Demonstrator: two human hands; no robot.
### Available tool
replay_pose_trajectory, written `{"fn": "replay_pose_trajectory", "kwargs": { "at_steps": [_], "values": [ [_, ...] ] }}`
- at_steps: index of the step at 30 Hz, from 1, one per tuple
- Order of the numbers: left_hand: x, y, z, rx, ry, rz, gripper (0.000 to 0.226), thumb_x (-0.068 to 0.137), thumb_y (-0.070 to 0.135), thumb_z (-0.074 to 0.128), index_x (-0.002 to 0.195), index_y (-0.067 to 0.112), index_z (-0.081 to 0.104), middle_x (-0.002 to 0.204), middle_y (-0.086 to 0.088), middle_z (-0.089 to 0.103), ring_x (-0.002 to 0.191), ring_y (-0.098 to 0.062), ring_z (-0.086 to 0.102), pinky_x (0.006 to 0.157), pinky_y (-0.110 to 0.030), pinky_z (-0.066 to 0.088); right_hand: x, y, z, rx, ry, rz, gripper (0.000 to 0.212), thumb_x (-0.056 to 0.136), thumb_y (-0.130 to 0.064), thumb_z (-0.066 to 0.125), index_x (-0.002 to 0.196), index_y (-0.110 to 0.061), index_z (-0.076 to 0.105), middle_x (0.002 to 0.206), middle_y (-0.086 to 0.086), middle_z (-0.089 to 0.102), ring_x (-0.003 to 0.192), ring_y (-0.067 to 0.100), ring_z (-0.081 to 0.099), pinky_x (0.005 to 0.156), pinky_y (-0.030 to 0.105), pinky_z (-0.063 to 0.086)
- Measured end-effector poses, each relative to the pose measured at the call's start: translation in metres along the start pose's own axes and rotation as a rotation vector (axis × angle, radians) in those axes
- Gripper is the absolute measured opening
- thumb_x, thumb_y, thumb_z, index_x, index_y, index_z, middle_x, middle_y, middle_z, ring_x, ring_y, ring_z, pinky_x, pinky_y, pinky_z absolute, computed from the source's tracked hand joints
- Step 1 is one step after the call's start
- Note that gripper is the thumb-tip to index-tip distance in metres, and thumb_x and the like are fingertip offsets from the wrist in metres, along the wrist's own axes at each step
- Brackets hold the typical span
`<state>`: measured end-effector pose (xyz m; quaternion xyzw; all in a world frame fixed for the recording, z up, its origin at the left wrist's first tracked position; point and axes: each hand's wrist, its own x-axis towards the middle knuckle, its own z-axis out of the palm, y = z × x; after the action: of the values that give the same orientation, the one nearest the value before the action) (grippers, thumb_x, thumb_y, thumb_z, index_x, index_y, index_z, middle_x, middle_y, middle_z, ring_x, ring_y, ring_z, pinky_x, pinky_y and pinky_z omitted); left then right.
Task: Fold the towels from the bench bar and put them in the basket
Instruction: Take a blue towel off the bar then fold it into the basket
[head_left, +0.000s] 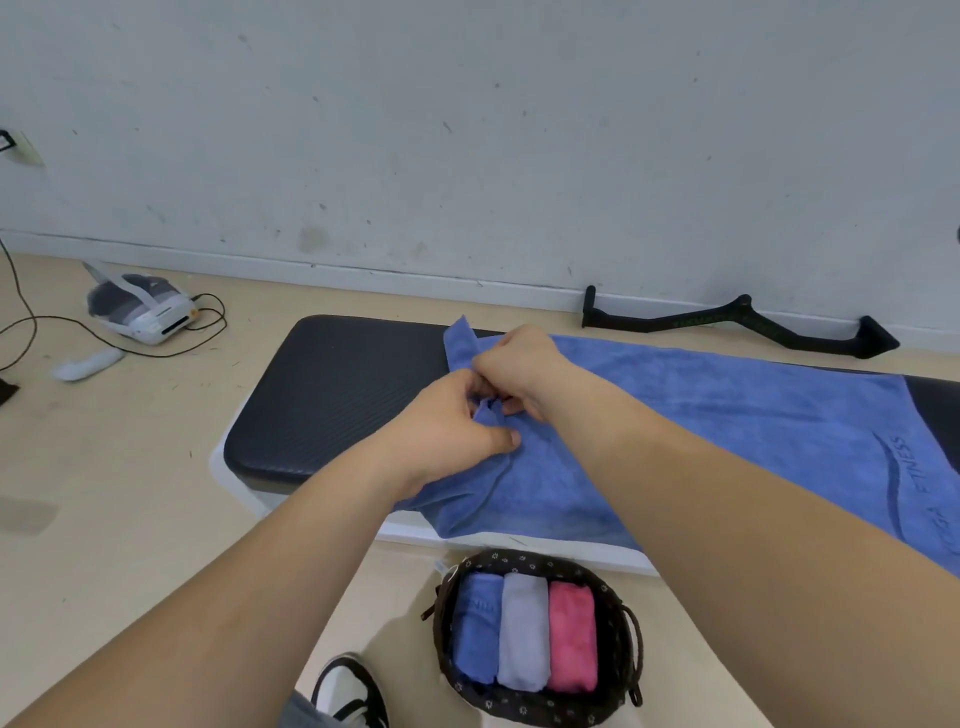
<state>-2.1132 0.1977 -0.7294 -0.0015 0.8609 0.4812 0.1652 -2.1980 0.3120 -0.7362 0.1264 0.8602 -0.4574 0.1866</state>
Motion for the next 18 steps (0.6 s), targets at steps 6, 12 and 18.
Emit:
{"fn": "replay_pose_trajectory", "kwargs": {
  "at_steps": [6, 12, 18],
  "values": [
    [-0.009, -0.018, -0.031, 0.007, 0.052, -0.213, 0.026, 0.080, 0.025, 0.077, 0.087, 0.002, 0.067, 0.075, -0.012, 0.070, 0.069, -0.025, 0.071, 0.067, -0.038, 0.061, 0.004, -0.027, 0.020, 0.637, -0.063, -0.035, 0.008, 0.099, -0.017, 0.048, 0.097, -0.012, 0.054, 0.086, 0.007, 0.057, 0.074, 0.022, 0.055, 0.072, 0.033, 0.048],
    [-0.021, -0.009, -0.036, -0.034, -0.063, -0.205, 0.010, 0.081, 0.014, 0.066, 0.088, 0.011, 0.059, 0.072, -0.012, 0.059, 0.060, -0.023, 0.056, 0.053, -0.030, 0.049, 0.000, -0.046, 0.019, 0.979, -0.190, 0.055, 0.017, 0.102, -0.018, 0.047, 0.088, -0.013, 0.053, 0.079, 0.004, 0.055, 0.073, 0.019, 0.054, 0.078, 0.028, 0.044],
    [-0.026, 0.018, -0.008, 0.039, -0.147, -0.166, 0.019, 0.074, 0.008, 0.061, 0.071, 0.018, 0.044, 0.069, -0.001, 0.045, 0.063, -0.021, 0.042, 0.056, -0.029, 0.035, 0.000, -0.017, -0.033, 0.674, 0.014, -0.084, 0.009, 0.095, -0.024, 0.045, 0.091, -0.018, 0.049, 0.075, 0.000, 0.048, 0.064, 0.019, 0.045, 0.061, 0.028, 0.043]
  ]
}}
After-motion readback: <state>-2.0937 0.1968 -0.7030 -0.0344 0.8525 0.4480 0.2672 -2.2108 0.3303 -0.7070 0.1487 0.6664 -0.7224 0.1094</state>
